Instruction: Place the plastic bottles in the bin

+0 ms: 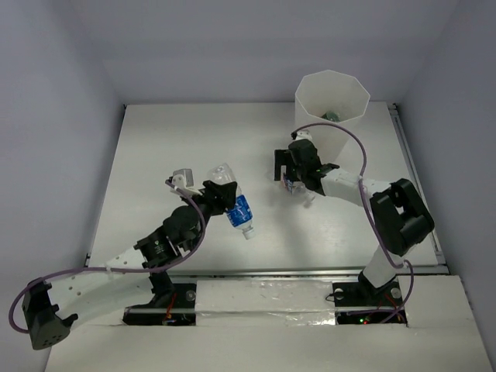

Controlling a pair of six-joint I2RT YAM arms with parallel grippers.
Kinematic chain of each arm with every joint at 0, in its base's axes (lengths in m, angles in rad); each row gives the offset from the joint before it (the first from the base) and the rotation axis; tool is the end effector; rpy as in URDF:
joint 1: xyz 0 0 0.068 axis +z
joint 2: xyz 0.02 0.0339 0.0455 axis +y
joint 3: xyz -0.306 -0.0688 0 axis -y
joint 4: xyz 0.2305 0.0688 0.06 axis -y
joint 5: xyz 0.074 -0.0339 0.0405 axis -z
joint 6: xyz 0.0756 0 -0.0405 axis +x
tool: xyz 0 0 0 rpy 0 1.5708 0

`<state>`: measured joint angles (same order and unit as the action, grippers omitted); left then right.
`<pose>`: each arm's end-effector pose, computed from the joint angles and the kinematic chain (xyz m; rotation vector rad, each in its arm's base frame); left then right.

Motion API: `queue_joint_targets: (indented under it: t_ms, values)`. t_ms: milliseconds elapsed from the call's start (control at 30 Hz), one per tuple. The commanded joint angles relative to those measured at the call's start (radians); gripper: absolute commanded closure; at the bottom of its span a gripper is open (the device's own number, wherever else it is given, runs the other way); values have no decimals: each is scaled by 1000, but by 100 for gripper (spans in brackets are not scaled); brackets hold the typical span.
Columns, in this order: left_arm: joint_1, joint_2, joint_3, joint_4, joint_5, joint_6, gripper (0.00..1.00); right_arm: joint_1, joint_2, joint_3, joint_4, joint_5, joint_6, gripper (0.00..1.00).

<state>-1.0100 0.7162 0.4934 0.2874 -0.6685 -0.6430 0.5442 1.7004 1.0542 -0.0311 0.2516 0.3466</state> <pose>0.1249 -0.1108 0.3306 -0.2687 1.5535 -0.8123 0.3472 0.1881 0.2338 -0.0854 2.2292 0.2054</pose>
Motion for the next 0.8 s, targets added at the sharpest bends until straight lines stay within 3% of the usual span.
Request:
queue_joint_targets:
  t_ms: [0,200,433,533,767]
  values:
    - [5,-34,28,6,-20,43,71,25,37,36,-6,20,-5,0]
    - [5,-35,76,18,-22,84,71,86,47,-26,16,2,40,9]
    - [5,-1,168,107,-22,147,70,158,15,-91,29,-35,98,53]
    - [5,40,223,160,-35,202,70,158,-47,-155,100,-110,120,63]
    - [62,201,428,260,3,305,70,168,-424,-325,140,-169,134,63]
